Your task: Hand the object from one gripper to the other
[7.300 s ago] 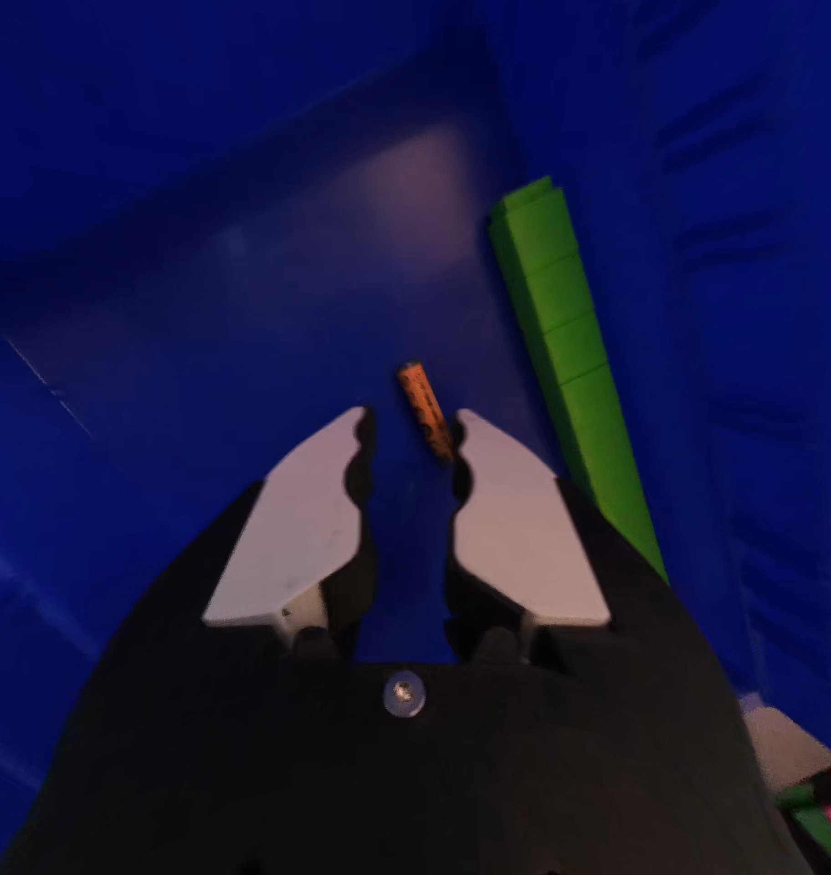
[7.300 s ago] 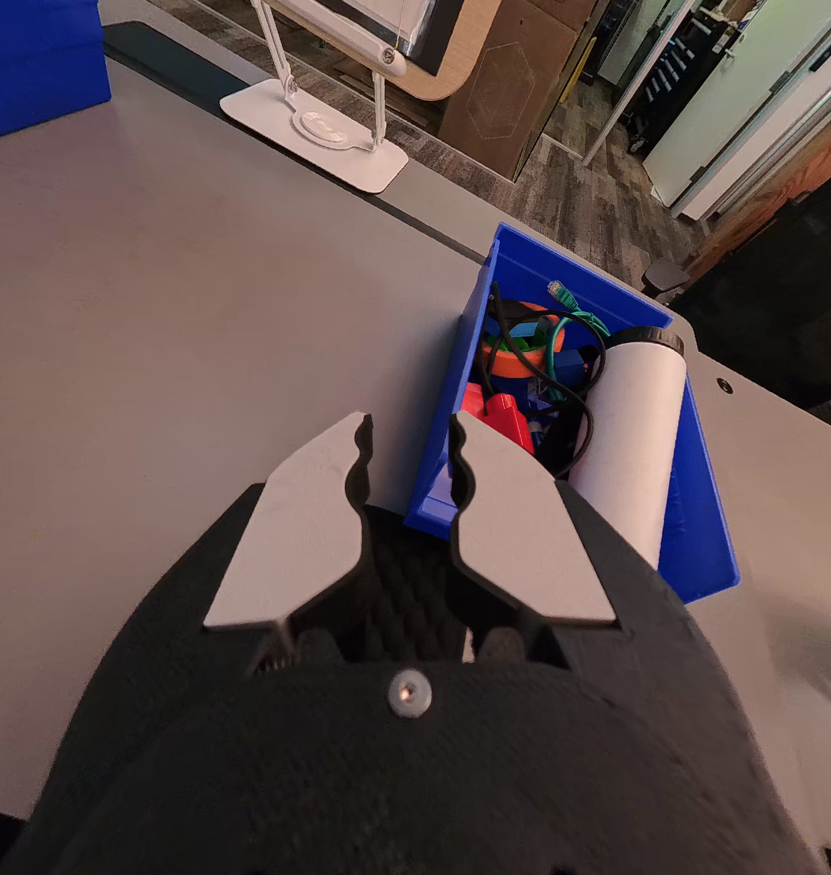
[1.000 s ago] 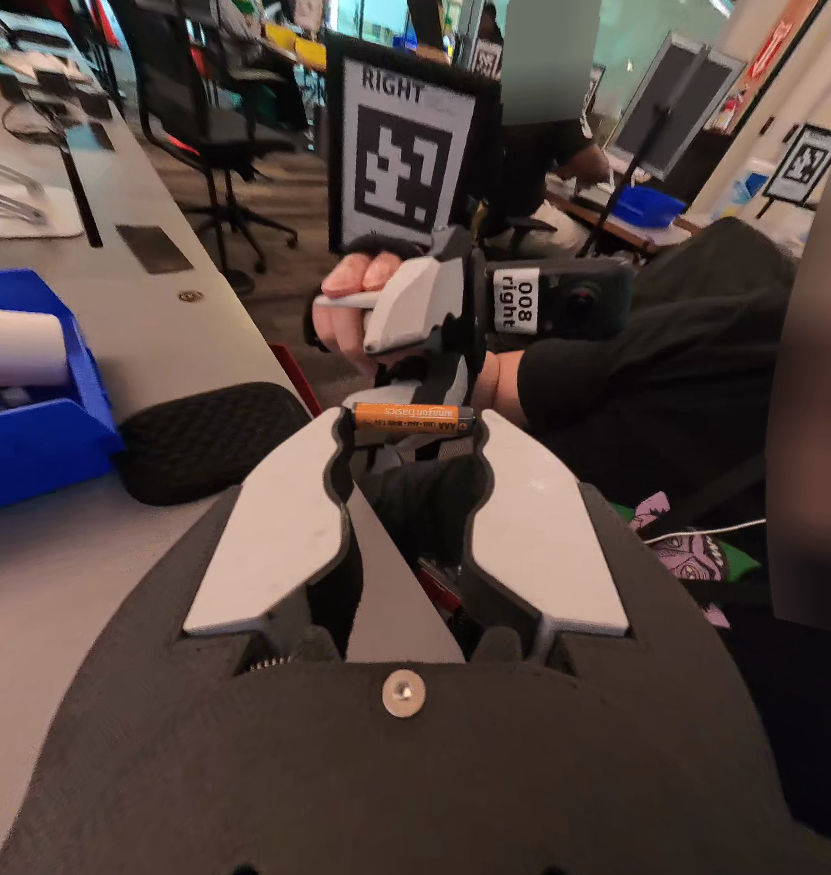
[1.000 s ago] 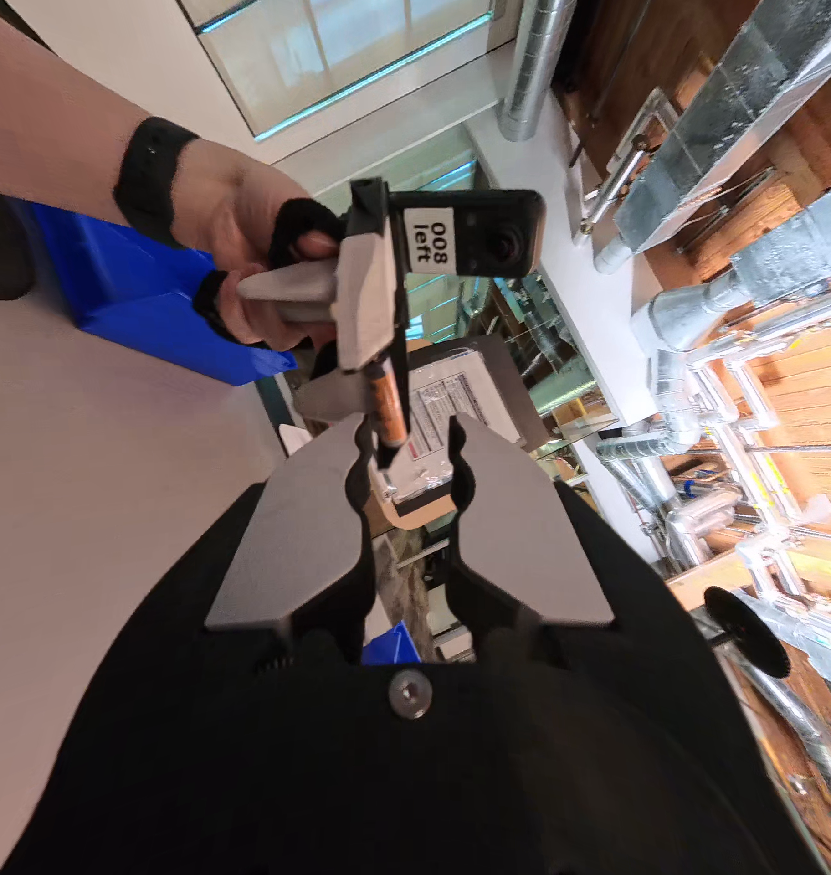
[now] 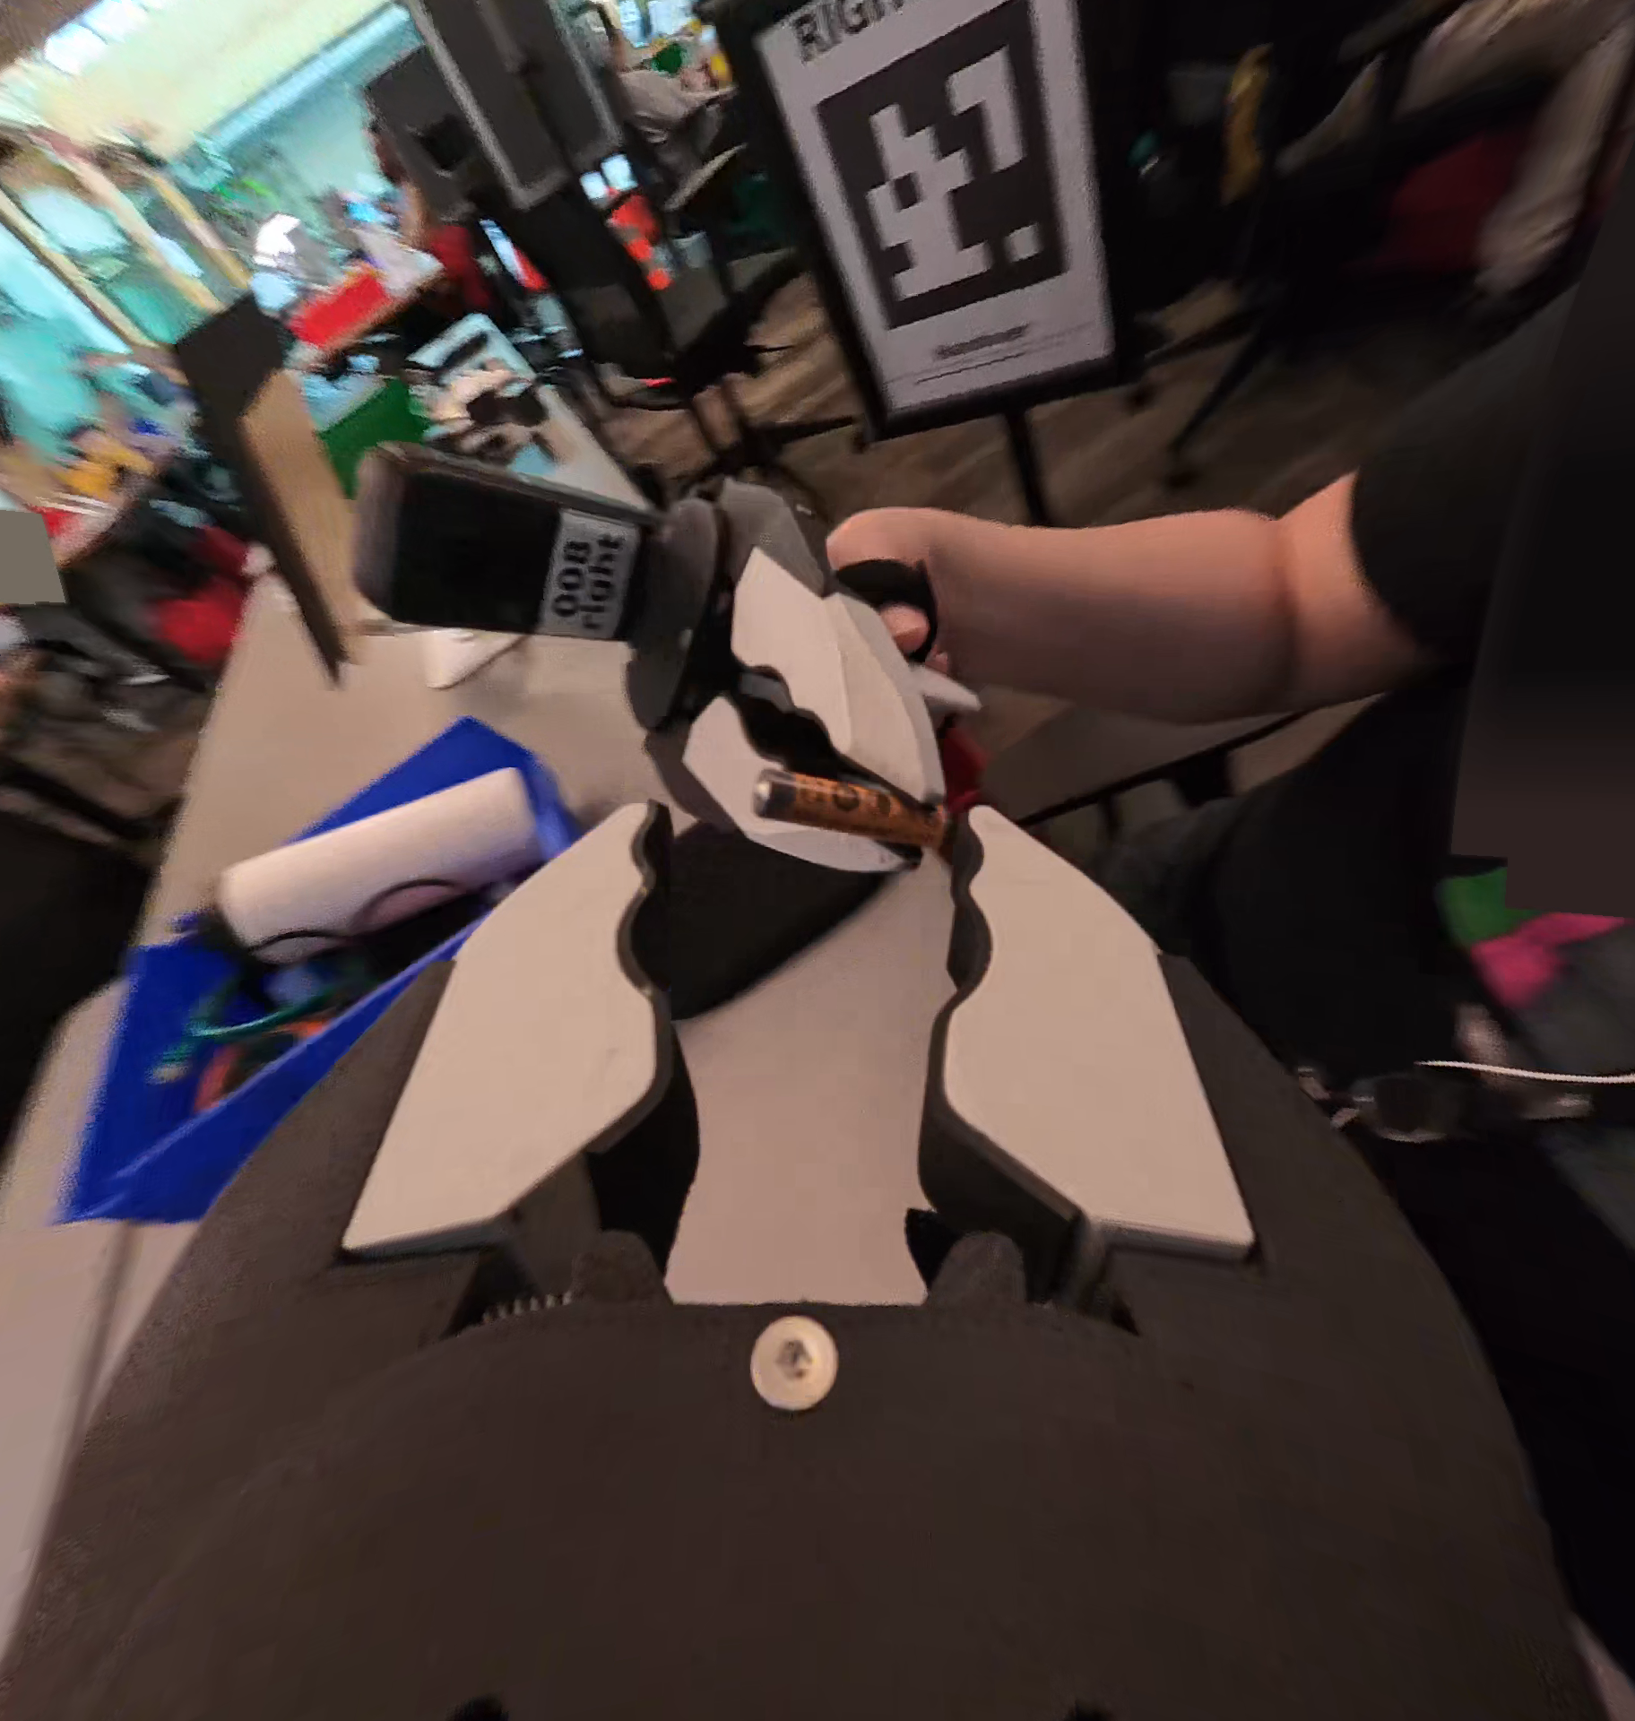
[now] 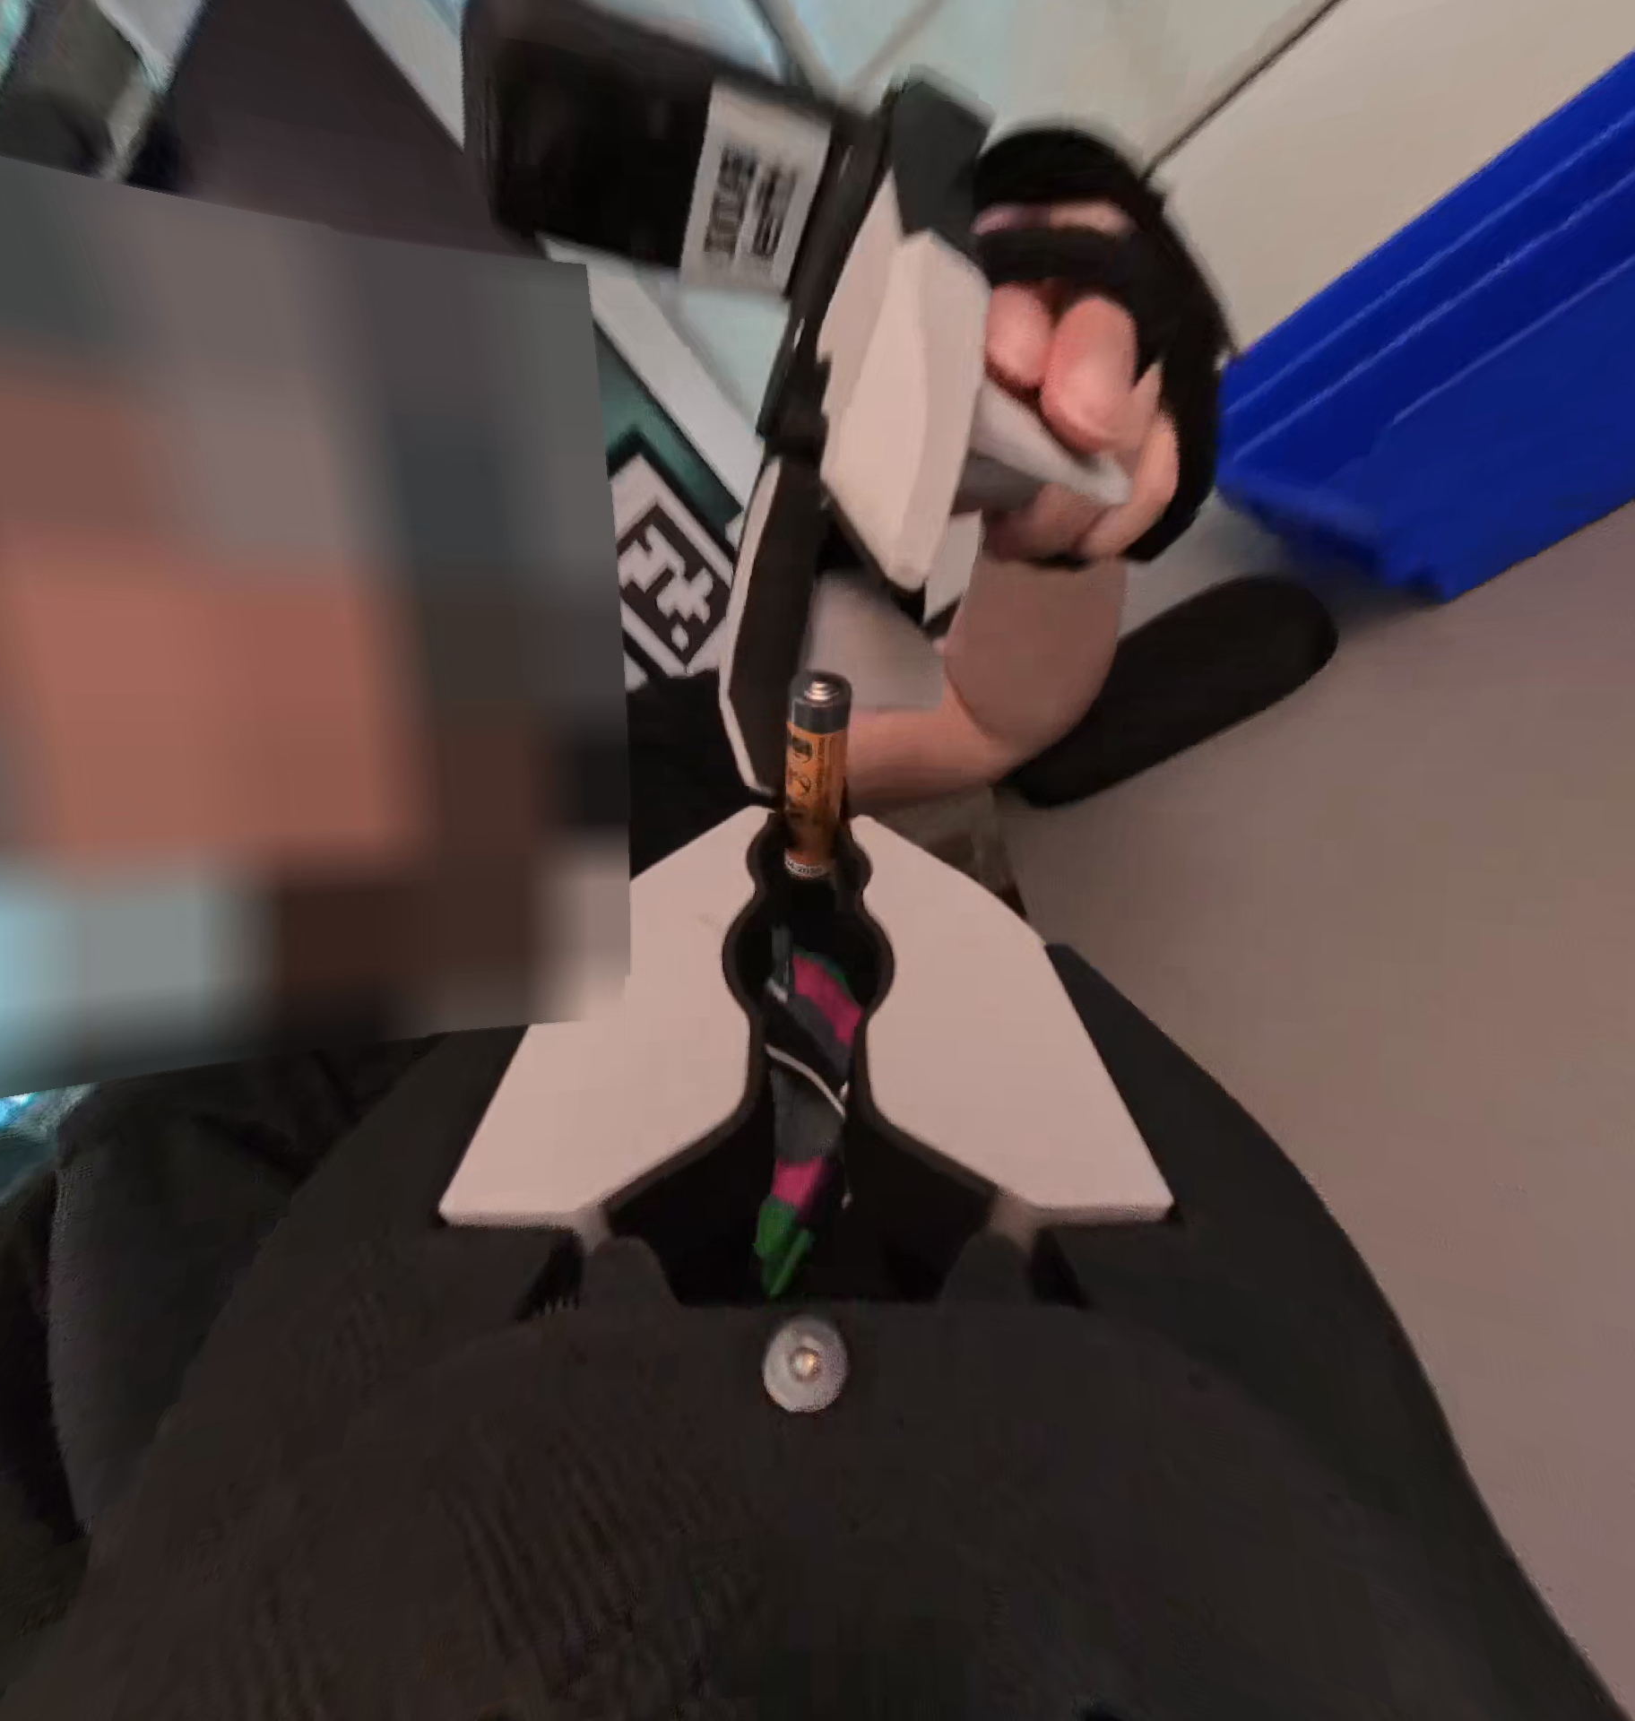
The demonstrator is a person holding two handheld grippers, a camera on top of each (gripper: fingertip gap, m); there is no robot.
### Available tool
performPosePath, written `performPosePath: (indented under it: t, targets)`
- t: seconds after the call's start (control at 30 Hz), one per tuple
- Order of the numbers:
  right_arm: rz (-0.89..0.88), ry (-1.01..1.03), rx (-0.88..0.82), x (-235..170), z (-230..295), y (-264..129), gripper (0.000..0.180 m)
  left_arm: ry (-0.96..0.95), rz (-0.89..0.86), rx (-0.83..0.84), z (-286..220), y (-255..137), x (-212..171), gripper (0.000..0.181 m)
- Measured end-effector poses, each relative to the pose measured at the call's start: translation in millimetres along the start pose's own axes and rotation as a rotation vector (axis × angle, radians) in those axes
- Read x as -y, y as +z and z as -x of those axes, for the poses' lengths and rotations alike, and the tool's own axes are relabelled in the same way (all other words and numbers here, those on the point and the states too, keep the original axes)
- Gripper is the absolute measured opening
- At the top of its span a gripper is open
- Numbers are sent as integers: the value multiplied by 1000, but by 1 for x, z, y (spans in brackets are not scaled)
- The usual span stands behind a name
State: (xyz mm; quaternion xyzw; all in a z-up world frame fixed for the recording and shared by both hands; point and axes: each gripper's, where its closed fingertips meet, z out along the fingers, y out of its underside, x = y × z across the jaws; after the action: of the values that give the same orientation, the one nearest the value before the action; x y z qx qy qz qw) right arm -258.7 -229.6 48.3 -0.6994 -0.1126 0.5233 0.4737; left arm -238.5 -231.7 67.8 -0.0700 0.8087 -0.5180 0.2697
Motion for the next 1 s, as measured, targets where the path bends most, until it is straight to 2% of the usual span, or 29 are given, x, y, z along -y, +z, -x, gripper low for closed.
performPosePath:
  t: [0.03,0.13,0.23,0.33,0.43,0.53,0.8,0.83,0.9,1.0]
  targets:
    - [49,-5,11,-8,3,4,11,-26,-24,-55,-6,-1,2,54]
    - [173,-16,58,-28,13,13,11,-18,-53,-190,-28,-2,4,42]
    - [283,-28,70,-47,15,20,11,46,-9,-286,-51,-1,-2,42]
    - [342,-12,97,-58,16,28,11,89,18,-350,-68,2,-7,39]
    - [371,10,129,-64,17,34,12,116,73,-394,-77,5,-17,27]
    - [395,21,151,-68,18,36,12,138,97,-432,-84,6,-23,14]
    - [309,-10,144,-53,18,32,11,160,64,-423,-80,-4,-17,9]
    - [306,-5,138,-52,17,31,11,159,72,-424,-81,-5,-18,12]
    - [315,3,131,-53,16,31,11,157,89,-437,-83,-5,-20,29]
    - [325,3,129,-55,16,32,11,161,69,-428,-83,-1,-16,15]
